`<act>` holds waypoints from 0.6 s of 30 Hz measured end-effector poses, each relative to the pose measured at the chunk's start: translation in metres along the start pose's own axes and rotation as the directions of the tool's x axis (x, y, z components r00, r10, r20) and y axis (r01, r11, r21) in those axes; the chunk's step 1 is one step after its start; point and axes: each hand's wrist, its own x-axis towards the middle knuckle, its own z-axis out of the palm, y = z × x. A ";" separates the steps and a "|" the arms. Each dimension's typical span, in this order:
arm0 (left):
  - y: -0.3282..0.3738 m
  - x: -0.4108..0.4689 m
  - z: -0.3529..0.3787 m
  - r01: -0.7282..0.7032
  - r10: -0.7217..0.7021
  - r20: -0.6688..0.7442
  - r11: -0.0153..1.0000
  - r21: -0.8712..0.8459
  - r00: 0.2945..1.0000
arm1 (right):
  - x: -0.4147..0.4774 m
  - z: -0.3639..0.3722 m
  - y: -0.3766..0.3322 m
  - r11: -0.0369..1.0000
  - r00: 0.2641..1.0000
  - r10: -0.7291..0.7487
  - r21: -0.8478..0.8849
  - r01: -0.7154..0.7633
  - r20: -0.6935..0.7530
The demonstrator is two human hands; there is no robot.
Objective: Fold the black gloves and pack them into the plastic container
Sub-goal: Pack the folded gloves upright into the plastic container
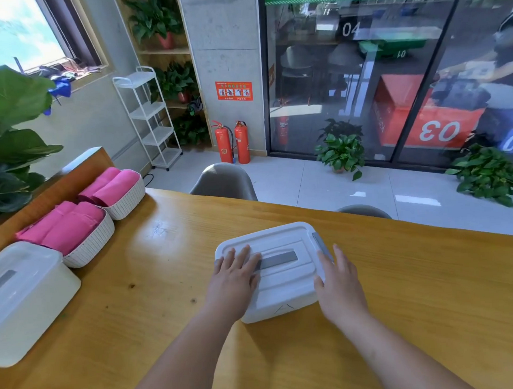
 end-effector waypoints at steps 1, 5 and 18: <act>-0.004 0.005 -0.001 0.020 -0.020 0.001 1.000 0.009 1.000 | 0.003 0.003 -0.006 0.998 0.999 -0.046 -0.050 0.047 0.012; -0.025 0.027 -0.009 0.136 -0.136 -0.003 0.989 0.062 0.991 | 0.017 0.008 -0.034 0.978 0.989 -0.101 -0.170 0.118 0.107; -0.089 0.083 -0.042 0.127 -0.129 0.036 0.990 0.058 0.991 | 0.055 0.010 -0.107 0.939 0.972 -0.097 -0.305 0.160 0.213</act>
